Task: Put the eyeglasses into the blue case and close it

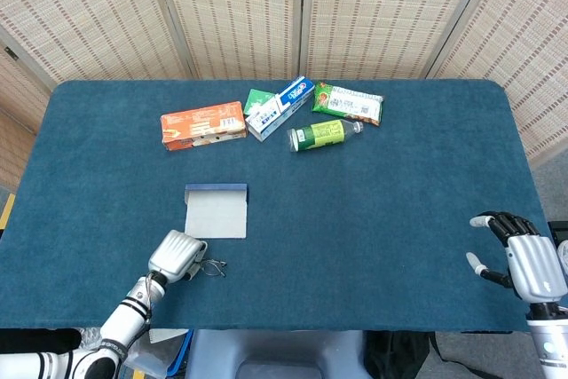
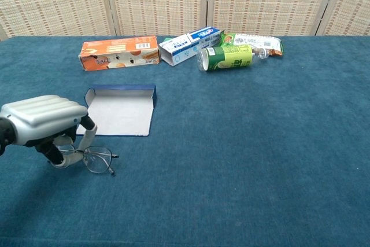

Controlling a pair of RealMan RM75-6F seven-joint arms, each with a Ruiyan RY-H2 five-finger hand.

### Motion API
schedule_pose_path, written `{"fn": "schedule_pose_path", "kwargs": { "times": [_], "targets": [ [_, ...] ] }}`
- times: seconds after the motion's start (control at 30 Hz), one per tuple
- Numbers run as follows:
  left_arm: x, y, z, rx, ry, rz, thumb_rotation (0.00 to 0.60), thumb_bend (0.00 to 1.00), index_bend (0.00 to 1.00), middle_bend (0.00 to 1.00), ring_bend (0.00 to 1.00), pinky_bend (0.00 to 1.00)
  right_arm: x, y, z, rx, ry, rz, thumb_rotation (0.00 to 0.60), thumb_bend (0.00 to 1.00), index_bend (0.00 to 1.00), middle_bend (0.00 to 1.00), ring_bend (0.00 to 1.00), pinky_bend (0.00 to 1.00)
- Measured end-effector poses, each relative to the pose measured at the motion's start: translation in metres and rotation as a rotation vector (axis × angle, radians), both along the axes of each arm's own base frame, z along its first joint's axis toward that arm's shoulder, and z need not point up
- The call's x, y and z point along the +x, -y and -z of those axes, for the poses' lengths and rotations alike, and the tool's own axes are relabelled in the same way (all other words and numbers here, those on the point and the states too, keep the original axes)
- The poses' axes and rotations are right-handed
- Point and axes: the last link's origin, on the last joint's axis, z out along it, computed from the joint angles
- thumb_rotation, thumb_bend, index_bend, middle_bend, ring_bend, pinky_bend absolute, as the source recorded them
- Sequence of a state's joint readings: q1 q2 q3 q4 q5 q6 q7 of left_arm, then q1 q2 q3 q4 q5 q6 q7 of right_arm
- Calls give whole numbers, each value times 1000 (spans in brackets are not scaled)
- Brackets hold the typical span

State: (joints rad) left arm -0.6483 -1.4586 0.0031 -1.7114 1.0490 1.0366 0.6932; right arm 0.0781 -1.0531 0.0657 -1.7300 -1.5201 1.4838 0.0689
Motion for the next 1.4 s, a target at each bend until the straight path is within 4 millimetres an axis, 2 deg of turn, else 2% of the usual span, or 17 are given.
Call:
{"fn": "schedule_pose_path", "kwargs": {
  "times": [0.23,0.4,0.97,1.4],
  "targets": [
    [9,-7,-11,33,73,-9,600,454,662,1000,1000,1000,0,-2,-1,-1,0,-3,600,249,326,298,230,230],
    [22,-23,-14,67,103,4,600,455,655,1000,1000,1000,2,-3,-2,-7,-1,-13,600,249,326,298,230,230],
    [46,-83,8,119,41,-22,600,453,635,1000,1000,1000,1,-6,-5,-14,-4,-4,600,249,326,298,230,230],
    [54,-108,20,137,-20,-46,600,448,608,1000,1000,1000,-2,-9,-6,-20,-3,9,600,249,326,298,230,231]
  ]
}}
